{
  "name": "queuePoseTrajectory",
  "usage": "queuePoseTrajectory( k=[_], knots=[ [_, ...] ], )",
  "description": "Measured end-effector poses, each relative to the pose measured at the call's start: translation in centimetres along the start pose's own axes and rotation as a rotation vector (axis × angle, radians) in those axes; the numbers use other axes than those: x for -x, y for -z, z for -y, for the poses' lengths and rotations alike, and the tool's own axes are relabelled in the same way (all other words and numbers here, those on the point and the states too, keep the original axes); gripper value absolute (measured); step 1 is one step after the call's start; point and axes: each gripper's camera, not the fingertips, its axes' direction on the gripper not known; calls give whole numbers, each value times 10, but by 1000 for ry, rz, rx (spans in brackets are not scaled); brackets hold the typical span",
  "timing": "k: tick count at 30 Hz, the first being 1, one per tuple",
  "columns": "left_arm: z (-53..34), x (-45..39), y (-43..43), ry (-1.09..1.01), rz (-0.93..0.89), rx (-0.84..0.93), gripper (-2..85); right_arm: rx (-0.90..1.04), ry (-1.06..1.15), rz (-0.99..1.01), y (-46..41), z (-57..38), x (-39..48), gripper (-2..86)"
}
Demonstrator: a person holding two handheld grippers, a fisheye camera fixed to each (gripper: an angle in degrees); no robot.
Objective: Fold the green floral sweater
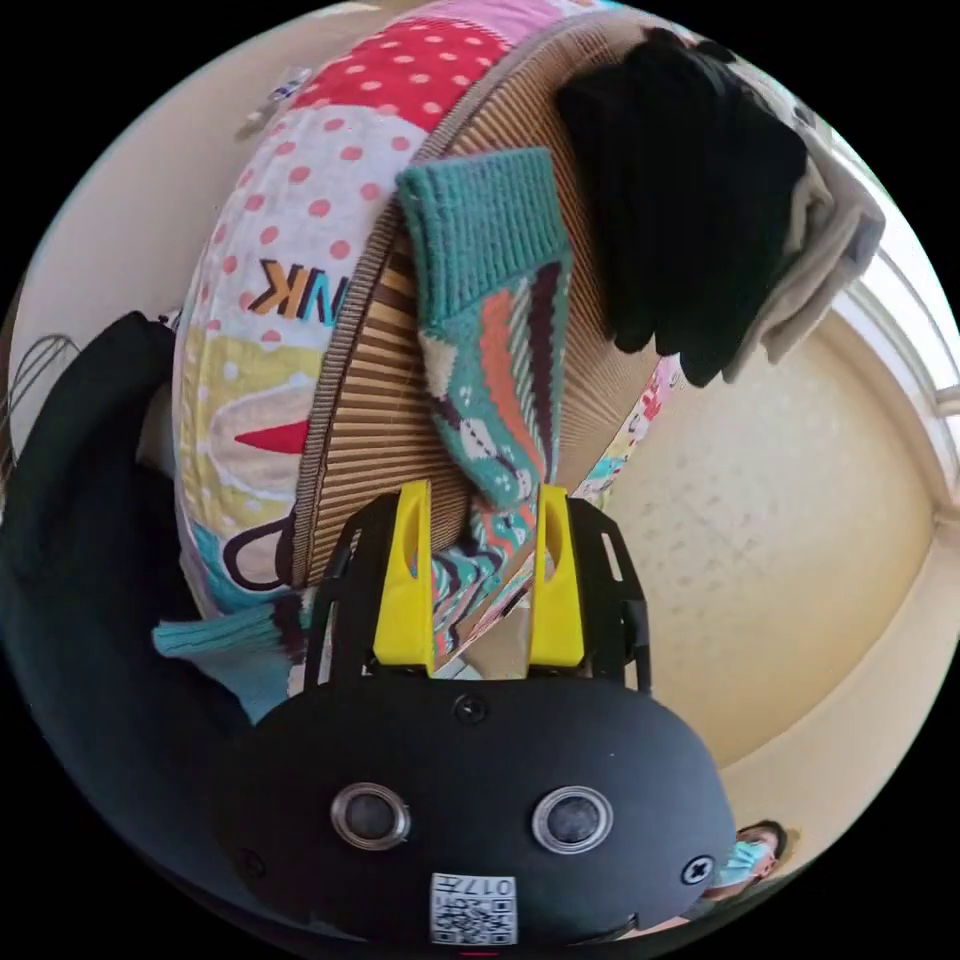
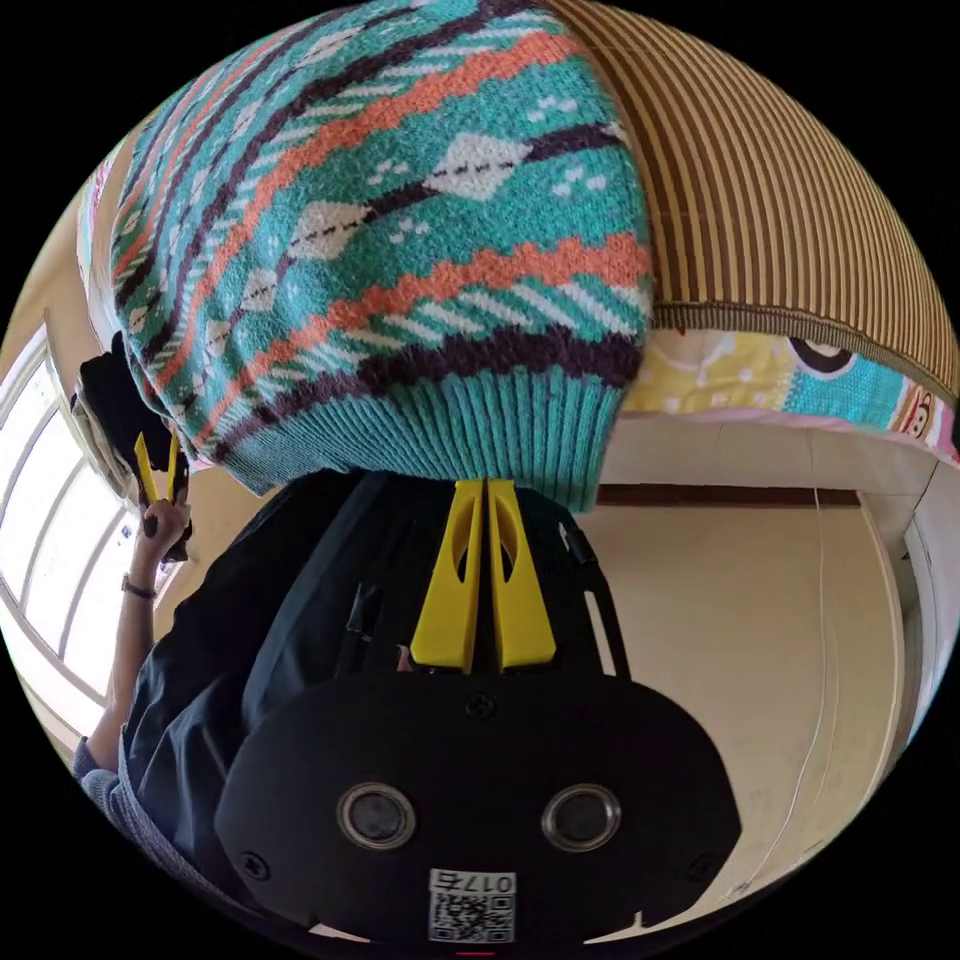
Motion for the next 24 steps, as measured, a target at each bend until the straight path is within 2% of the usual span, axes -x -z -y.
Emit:
queuePoseTrajectory(
  k=[2, 5, 8, 10, 12, 14, 15, 16, 17, 19, 21, 23, 24],
  knots=[
    [0, 31, -4, 163, -135, -90, 140, -33, -22, 65, 11, -7, -8, 2],
    [-2, 54, -19, 262, -232, -144, 111, -96, -64, 205, 33, -17, -23, 2],
    [-5, 54, -20, 300, -214, -197, 45, -158, -116, 351, 54, -24, -42, 3],
    [-7, 37, -10, 242, -160, -232, 40, -209, -147, 488, 67, -27, -60, 3],
    [-7, -7, -1, 78, -80, -209, 38, -255, -169, 592, 75, -29, -74, 4],
    [-25, -107, -1, -349, 197, -135, 37, -297, -186, 694, 79, -31, -88, 4],
    [-38, -136, -5, -465, 277, -141, 37, -315, -195, 760, 80, -33, -97, 5],
    [-73, -186, -18, -672, 385, -163, 36, -329, -206, 824, 80, -34, -106, 6],
    [-113, -227, -37, -851, 410, -175, 35, -337, -212, 853, 80, -35, -110, 6],
    [-177, -274, -78, -1080, 409, -131, 36, -378, -230, 944, 82, -39, -125, 10],
    [-243, -303, -135, -1288, 449, 4, 38, -403, -226, 988, 84, -41, -135, 15],
    [-322, -301, -219, -1519, 601, 140, 47, -415, -223, 1012, 86, -43, -146, 25],
    [-338, -293, -240, -1561, 645, 157, 51, -419, -226, 1020, 87, -45, -153, 32]
  ],
)
